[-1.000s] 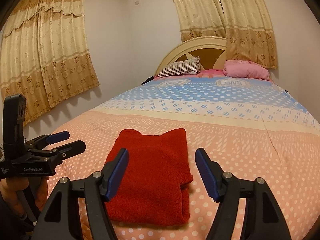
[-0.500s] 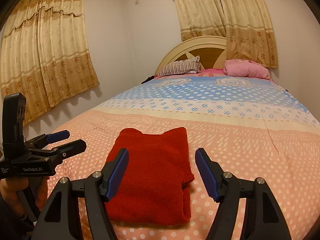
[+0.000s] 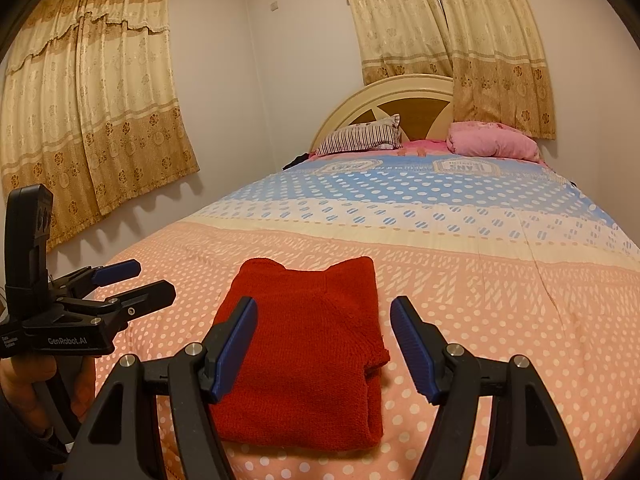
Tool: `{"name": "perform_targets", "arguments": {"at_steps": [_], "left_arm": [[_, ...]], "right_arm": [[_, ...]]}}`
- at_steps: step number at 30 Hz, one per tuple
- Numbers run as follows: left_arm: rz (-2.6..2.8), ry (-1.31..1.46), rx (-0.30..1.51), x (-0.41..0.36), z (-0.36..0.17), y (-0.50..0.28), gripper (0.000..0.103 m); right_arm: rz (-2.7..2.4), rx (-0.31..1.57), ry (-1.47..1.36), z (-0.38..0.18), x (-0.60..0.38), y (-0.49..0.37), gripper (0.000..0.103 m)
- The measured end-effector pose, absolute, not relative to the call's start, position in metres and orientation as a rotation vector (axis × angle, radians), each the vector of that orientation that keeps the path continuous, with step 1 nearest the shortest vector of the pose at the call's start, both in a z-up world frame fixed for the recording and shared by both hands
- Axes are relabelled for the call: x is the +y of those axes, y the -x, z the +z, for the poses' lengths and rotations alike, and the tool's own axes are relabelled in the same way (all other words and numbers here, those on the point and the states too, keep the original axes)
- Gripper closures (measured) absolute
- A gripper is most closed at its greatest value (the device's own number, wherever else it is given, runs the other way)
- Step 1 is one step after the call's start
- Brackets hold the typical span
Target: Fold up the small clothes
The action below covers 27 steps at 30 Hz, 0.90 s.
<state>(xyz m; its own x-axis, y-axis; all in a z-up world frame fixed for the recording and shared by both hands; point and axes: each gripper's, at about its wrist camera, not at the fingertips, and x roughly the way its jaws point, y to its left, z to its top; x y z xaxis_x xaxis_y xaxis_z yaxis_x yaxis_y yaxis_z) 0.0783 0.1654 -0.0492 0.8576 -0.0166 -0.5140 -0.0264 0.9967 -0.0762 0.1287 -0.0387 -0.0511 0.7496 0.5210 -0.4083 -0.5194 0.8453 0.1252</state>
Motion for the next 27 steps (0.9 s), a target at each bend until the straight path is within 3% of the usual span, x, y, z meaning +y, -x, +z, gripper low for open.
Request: {"name": "perform_targets", "arguments": {"at_steps": [27], "left_arm": [[0.063,0.047,0.454,0.175,-0.033,-0.074,0.0]], "right_arm": [[0.568,0.412,0.006,-0.045,-0.033,-0.119,0.033]]}}
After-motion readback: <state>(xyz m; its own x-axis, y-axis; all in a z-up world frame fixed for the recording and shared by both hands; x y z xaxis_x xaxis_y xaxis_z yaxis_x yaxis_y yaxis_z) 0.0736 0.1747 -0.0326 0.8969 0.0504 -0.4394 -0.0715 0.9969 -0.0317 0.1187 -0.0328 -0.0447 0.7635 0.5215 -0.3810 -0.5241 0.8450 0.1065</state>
